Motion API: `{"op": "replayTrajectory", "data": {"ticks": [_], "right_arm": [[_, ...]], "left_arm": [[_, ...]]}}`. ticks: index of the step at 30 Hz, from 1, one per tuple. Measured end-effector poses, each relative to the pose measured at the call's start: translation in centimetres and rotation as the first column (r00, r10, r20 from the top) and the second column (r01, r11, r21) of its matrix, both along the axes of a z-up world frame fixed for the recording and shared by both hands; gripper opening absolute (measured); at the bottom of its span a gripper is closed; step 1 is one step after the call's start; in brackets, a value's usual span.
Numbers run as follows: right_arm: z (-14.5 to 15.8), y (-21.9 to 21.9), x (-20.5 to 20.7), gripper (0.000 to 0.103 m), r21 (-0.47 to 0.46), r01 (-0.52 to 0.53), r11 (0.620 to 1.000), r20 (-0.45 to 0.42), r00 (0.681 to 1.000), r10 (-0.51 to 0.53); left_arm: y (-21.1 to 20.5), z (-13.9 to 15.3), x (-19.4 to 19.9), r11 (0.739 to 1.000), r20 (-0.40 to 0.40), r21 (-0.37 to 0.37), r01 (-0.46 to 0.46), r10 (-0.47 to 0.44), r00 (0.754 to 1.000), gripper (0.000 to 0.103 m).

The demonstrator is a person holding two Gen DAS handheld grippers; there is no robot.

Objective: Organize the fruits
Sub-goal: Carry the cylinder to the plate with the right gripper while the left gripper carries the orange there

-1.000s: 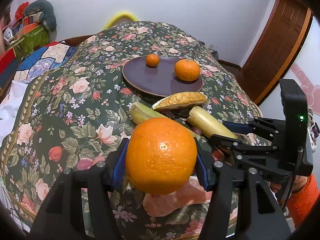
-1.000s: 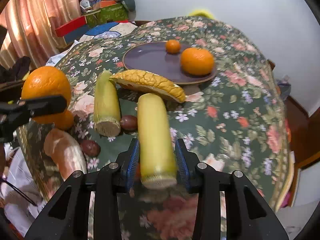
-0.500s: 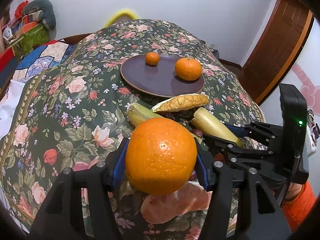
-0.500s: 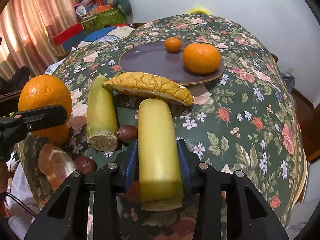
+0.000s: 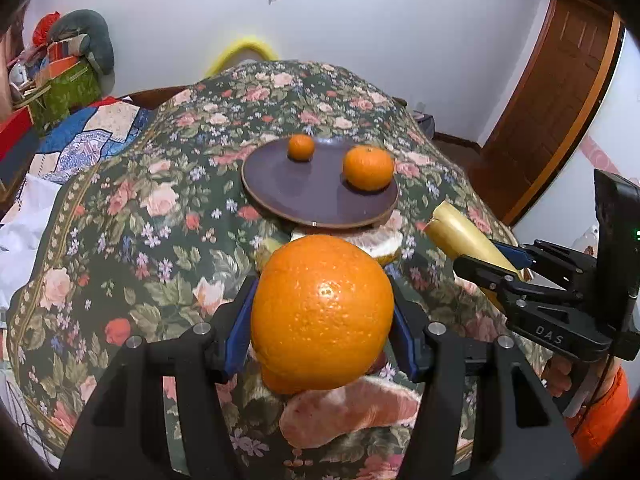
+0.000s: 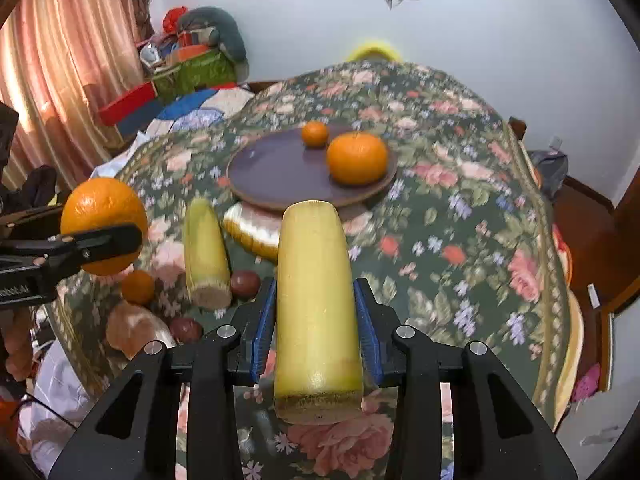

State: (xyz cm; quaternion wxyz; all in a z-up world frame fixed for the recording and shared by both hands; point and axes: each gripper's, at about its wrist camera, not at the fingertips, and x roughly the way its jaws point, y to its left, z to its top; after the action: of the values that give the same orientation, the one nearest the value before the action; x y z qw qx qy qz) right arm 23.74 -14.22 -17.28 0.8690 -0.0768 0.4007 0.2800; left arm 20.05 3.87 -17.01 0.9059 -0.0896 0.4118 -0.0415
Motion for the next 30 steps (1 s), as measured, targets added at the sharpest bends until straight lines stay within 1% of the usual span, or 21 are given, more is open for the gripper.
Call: {"op": "replayTrajectory", "data": {"ticks": [3, 8, 15, 21, 24, 30], "right_arm": [[0.9, 0.1, 0.2, 0.035, 0.015, 0.007, 1.000, 0.024, 1.000, -0.007], [2.5, 0.8, 1.2, 0.035, 0.060, 0.014, 0.998, 0.051, 0.999, -0.017], [3.2, 2.1, 2.9, 0.035, 0.094, 0.015, 0.995, 0.072, 0.997, -0.022], [2.9, 3.0, 5.0, 0.035, 0.110, 0.019, 0.994, 0.066, 0.997, -0.026], [2.7, 3.3, 5.9, 0.035, 0.112, 0.021, 0.993, 0.068, 0.997, -0.028], [1.9, 4.5, 7.7, 0.035, 0.100, 0.020, 0.995, 0.060, 0.998, -0.026]], "left_arm": [[0.2, 0.5, 0.5, 1.000, 0.011, -0.016, -0.004, 0.004, 1.000, 0.059], [0.3, 1.5, 1.8, 1.000, 0.039, -0.008, -0.006, 0.007, 0.999, 0.059], [1.1, 2.0, 4.0, 1.000, 0.065, -0.010, -0.021, 0.022, 0.998, 0.059], [1.9, 1.3, 6.3, 1.000, 0.062, -0.008, -0.030, 0.030, 0.998, 0.059], [2.4, 0.6, 7.7, 0.999, 0.048, -0.005, -0.036, 0.036, 0.998, 0.059], [3.4, -0.8, 10.2, 0.999, 0.018, -0.023, -0.035, 0.036, 0.999, 0.059]]}}
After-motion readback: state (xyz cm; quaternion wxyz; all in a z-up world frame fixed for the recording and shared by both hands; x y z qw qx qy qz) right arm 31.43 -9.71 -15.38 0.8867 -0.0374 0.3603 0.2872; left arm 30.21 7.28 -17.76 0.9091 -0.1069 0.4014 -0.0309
